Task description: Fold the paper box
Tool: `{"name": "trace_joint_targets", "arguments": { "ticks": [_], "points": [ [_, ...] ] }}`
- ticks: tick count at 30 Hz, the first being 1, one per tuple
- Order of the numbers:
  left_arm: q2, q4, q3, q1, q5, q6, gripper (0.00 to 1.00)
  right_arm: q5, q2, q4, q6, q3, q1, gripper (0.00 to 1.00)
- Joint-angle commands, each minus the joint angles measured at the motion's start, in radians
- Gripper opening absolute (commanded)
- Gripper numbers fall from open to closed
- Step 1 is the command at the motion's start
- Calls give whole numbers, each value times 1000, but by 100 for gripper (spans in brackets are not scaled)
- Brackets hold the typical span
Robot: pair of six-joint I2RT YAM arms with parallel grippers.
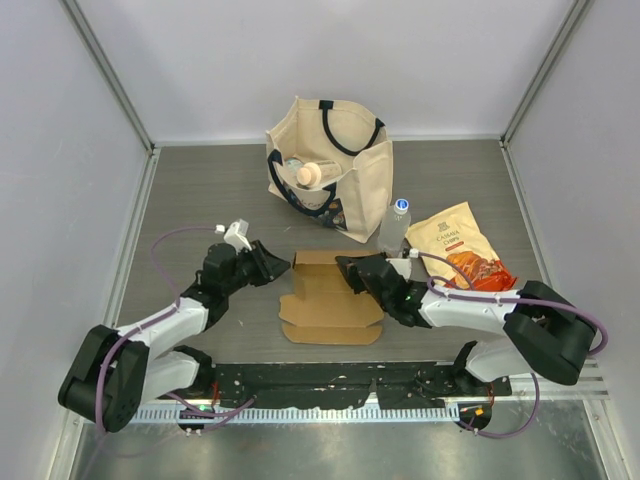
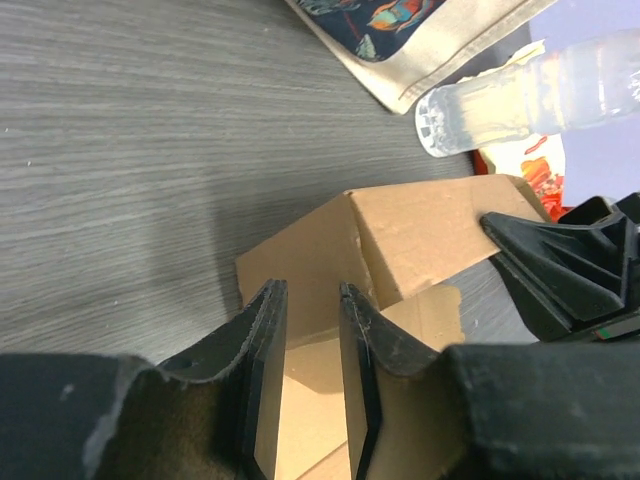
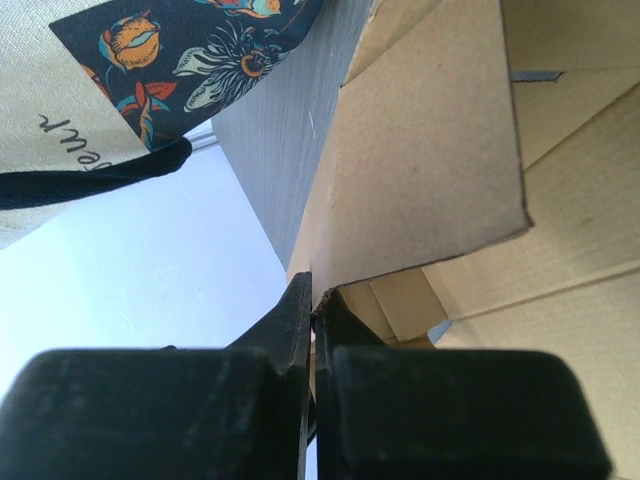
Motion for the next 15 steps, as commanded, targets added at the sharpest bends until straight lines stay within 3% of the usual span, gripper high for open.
{"name": "trace_joint_targets", "arguments": {
  "ticks": [1, 6, 15],
  "points": [
    [-11, -26, -22, -40, -57, 47, 30, 30, -37, 44, -86, -47, 0, 1],
    [-11, -9, -51, -139, -175, 39, 28, 43, -35, 35, -102, -52, 1, 1],
    [-134, 15, -116, -206, -313, 81, 40, 42, -8, 55, -106, -82, 15, 1]
  ]
}}
